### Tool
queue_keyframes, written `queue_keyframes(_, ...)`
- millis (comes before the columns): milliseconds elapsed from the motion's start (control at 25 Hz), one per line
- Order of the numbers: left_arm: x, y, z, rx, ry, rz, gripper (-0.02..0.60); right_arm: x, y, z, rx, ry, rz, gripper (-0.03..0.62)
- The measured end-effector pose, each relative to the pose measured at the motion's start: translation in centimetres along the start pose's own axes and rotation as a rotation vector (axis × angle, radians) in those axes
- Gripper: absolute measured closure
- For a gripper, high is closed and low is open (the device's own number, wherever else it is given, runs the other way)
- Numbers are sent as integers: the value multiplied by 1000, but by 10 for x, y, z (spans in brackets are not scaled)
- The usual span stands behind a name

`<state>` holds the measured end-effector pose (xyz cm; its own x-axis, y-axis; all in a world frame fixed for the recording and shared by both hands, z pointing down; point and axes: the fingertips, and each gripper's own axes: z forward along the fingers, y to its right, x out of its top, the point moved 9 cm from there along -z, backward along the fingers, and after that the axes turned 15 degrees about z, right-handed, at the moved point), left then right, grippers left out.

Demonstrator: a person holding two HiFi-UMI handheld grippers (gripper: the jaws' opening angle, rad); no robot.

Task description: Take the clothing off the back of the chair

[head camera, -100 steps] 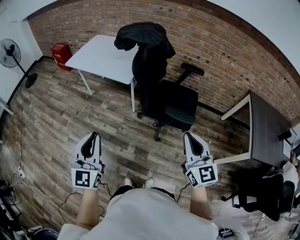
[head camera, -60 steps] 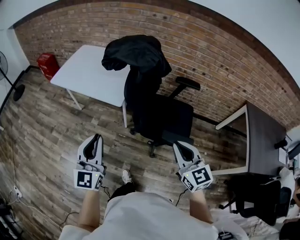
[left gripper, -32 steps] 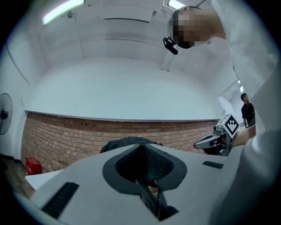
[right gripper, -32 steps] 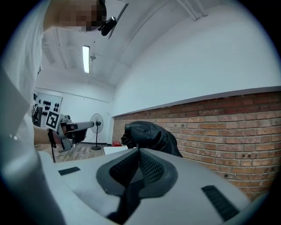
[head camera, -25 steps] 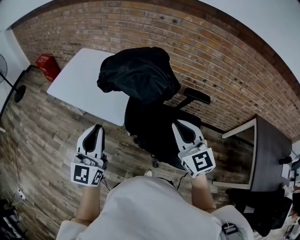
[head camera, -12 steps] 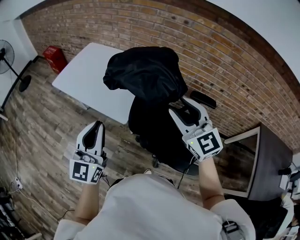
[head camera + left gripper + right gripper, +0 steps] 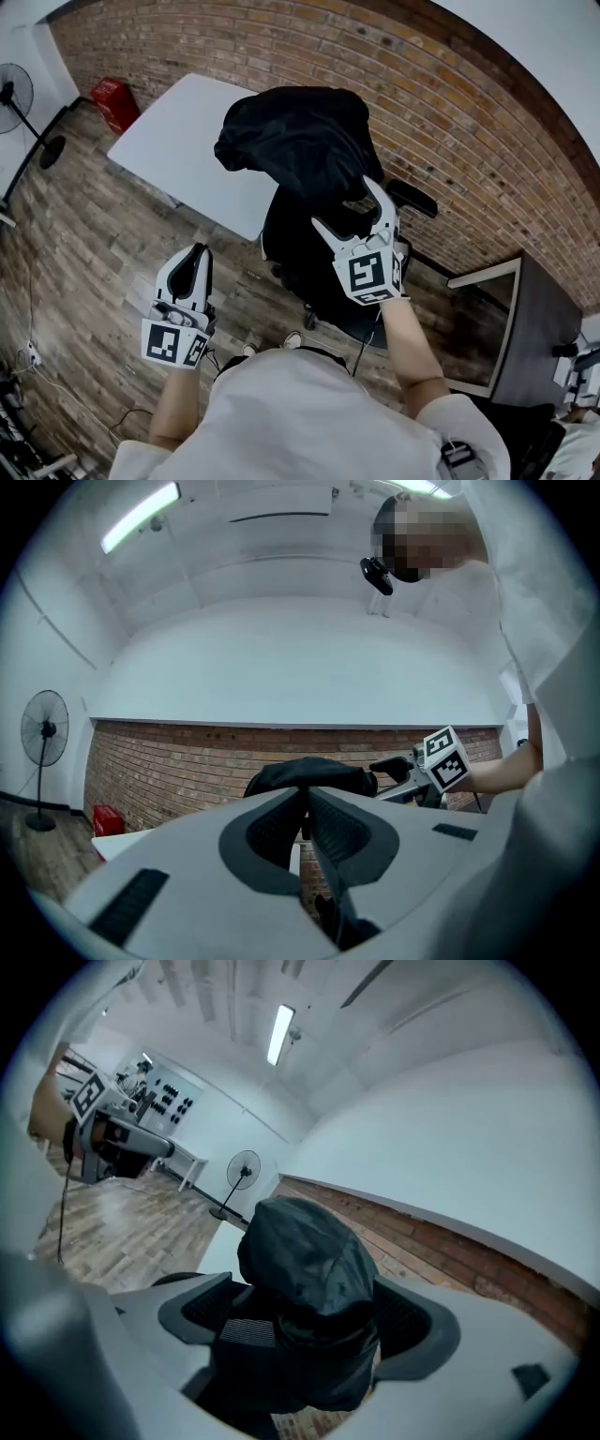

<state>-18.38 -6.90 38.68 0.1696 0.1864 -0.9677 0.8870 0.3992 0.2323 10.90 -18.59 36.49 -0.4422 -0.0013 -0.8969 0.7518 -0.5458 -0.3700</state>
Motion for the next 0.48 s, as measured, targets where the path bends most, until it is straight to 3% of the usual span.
queue_keyframes(120, -4, 3, -6, 6, -15, -9, 534, -8, -4, 20, -21, -29, -82, 137)
queue_keyframes(360, -7, -2, -18, 35, -33, -5, 534, -8, 7, 38, 56, -27, -159, 61)
queue_keyframes(480, -11, -6, -24, 56, -41, -16, 534, -2, 15, 41, 82, -34, -199, 57)
